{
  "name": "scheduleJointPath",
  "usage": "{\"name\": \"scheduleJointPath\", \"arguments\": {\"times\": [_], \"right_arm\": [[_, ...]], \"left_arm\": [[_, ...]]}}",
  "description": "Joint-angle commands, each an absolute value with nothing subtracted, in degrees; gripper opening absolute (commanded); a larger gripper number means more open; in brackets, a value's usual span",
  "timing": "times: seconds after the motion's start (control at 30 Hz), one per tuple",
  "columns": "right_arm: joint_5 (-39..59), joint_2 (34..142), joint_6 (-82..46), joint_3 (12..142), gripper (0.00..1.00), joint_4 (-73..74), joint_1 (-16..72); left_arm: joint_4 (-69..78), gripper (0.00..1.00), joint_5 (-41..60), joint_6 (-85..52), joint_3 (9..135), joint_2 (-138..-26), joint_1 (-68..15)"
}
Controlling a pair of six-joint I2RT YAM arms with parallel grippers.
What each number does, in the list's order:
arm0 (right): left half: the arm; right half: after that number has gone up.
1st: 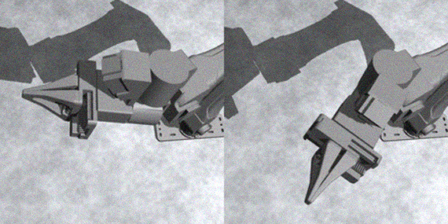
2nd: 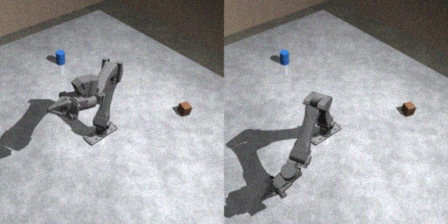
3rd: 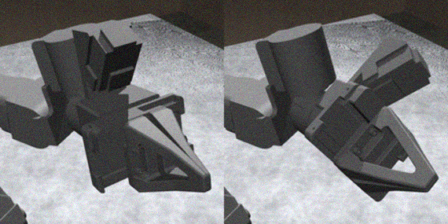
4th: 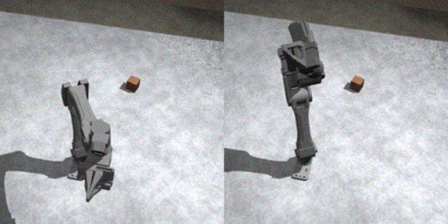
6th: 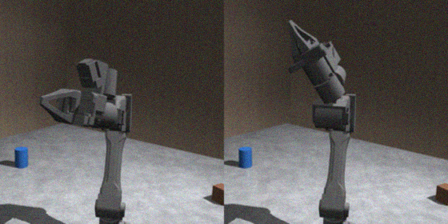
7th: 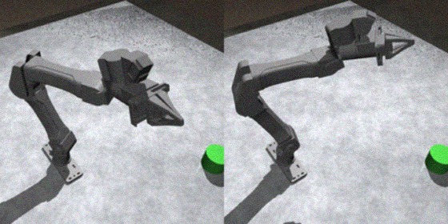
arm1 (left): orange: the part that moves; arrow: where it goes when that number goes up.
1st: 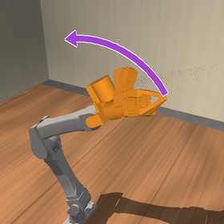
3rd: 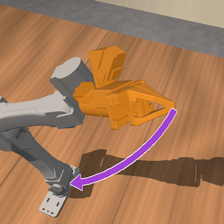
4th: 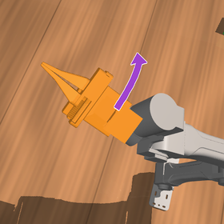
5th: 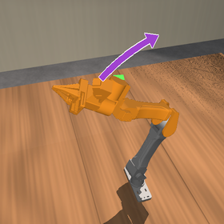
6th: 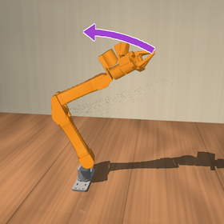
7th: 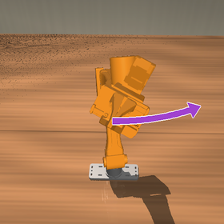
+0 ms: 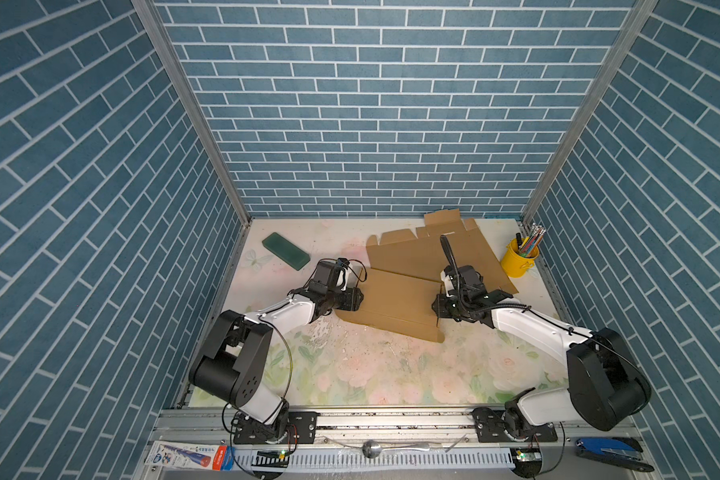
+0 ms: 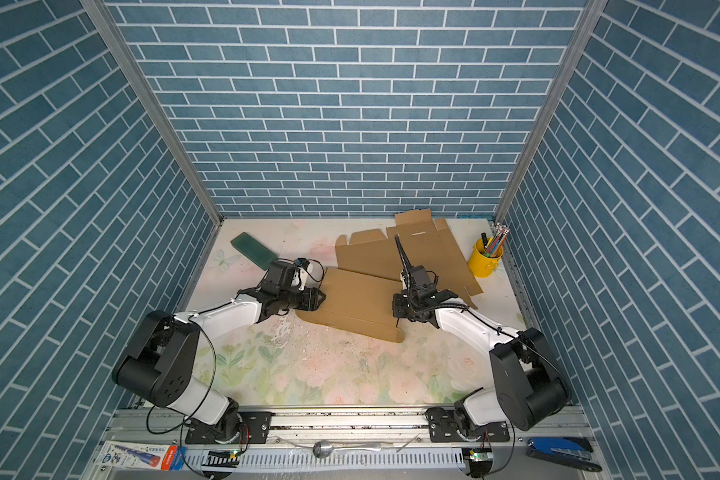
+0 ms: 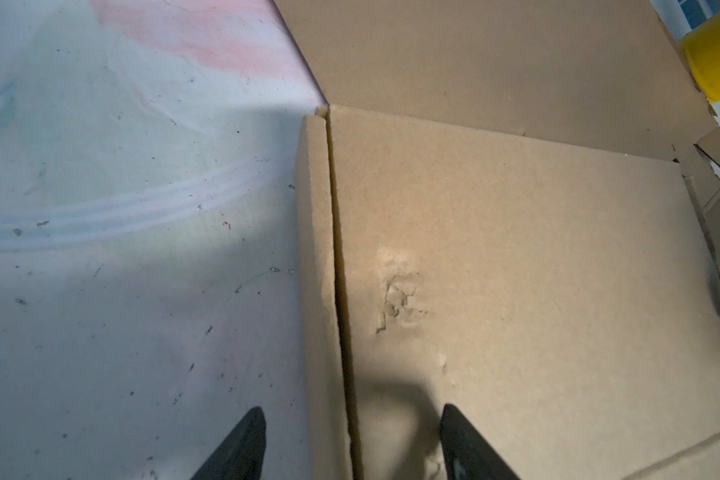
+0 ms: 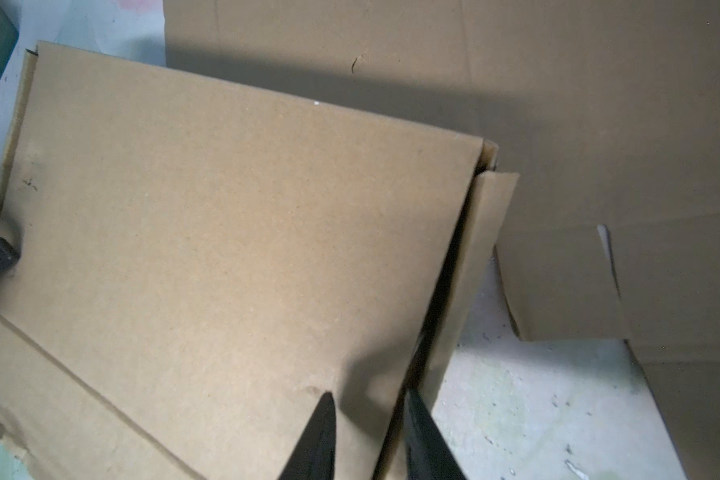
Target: Fold the paper box
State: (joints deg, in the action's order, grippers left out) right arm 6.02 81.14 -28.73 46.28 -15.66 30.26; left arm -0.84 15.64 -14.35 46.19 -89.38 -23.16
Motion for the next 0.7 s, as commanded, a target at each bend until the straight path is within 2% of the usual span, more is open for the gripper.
{"name": "scheduleJointPath", "arguments": {"times": [0.0, 0.07, 0.17, 0.33, 0.5, 0.67], "right_arm": [[4.1, 80.5, -29.2, 47.6, 0.3, -20.0, 30.4], [4.7, 79.9, -27.9, 48.9, 0.35, -21.8, 30.1], [8.3, 79.0, -26.4, 50.7, 0.47, -24.8, 28.7], [14.0, 76.8, -25.9, 49.2, 0.62, -25.8, 24.3], [25.7, 76.7, -30.0, 44.4, 0.73, -19.0, 19.4], [33.0, 77.8, -35.7, 40.6, 0.92, -8.6, 16.5]], "left_arm": [[-3.7, 0.67, 14.4, -13.6, 47.1, -87.2, -22.8], [-5.2, 0.68, 14.2, -12.8, 48.6, -86.4, -22.6], [-7.7, 0.7, 14.7, -12.1, 51.4, -86.2, -21.1], [-9.2, 0.74, 21.3, -13.2, 55.5, -89.5, -16.5], [-9.7, 0.81, 27.3, -13.8, 59.3, -95.1, -14.4], [-8.3, 0.83, 32.3, -15.5, 61.1, -100.4, -13.9]]}}
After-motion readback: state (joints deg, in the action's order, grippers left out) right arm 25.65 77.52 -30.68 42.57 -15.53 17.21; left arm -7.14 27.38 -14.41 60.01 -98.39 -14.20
